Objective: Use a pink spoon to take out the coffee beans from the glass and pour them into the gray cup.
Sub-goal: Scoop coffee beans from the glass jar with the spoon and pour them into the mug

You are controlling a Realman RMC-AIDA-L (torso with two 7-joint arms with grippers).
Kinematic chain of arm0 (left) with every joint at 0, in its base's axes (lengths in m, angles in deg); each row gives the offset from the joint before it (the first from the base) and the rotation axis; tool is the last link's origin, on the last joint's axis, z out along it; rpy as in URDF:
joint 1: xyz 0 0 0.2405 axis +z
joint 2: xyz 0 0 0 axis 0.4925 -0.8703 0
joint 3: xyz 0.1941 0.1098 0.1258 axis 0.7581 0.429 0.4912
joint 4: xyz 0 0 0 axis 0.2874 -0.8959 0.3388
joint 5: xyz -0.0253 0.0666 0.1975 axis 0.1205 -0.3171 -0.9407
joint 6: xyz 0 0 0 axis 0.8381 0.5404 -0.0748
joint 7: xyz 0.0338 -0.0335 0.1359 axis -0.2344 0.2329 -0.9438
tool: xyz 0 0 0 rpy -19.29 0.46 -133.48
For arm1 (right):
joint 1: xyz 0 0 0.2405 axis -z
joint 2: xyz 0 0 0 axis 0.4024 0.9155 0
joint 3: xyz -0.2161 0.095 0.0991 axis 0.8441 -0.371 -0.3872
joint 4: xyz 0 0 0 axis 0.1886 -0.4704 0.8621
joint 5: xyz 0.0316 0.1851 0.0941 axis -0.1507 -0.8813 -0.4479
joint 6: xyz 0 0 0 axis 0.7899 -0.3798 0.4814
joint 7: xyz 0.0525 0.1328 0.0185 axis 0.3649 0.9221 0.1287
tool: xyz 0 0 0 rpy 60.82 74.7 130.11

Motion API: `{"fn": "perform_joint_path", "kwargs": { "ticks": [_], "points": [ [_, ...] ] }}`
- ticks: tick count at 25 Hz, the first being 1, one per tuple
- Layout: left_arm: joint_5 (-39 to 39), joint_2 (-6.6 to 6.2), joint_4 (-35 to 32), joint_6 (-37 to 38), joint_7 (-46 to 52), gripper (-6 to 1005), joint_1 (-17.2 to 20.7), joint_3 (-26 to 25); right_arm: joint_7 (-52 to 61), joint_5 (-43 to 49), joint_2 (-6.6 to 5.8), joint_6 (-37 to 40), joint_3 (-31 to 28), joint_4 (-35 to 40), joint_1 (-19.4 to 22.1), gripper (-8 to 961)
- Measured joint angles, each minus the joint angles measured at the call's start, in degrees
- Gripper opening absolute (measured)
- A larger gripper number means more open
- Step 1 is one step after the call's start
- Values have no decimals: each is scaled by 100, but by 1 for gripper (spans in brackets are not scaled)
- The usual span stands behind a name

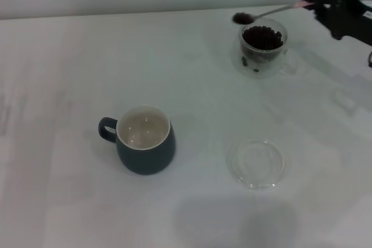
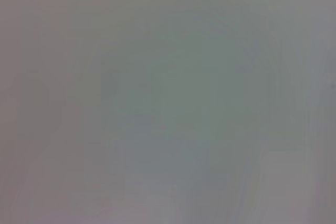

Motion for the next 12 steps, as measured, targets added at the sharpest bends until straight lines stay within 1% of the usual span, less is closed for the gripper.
{"fn": "perform_joint_path", "kwargs": {
  "ticks": [3,11,12],
  "points": [
    [36,0,0,0,-5,768,-11,-1,143,2,5,-157,339,4,-125,137],
    [40,0,0,0,-1,767,-6,-1,168,8,288,-538,1052,25,-394,137],
    [40,0,0,0,0,767,-6,-1,162,8,302,-568,1167,41,-403,137]
  ]
}}
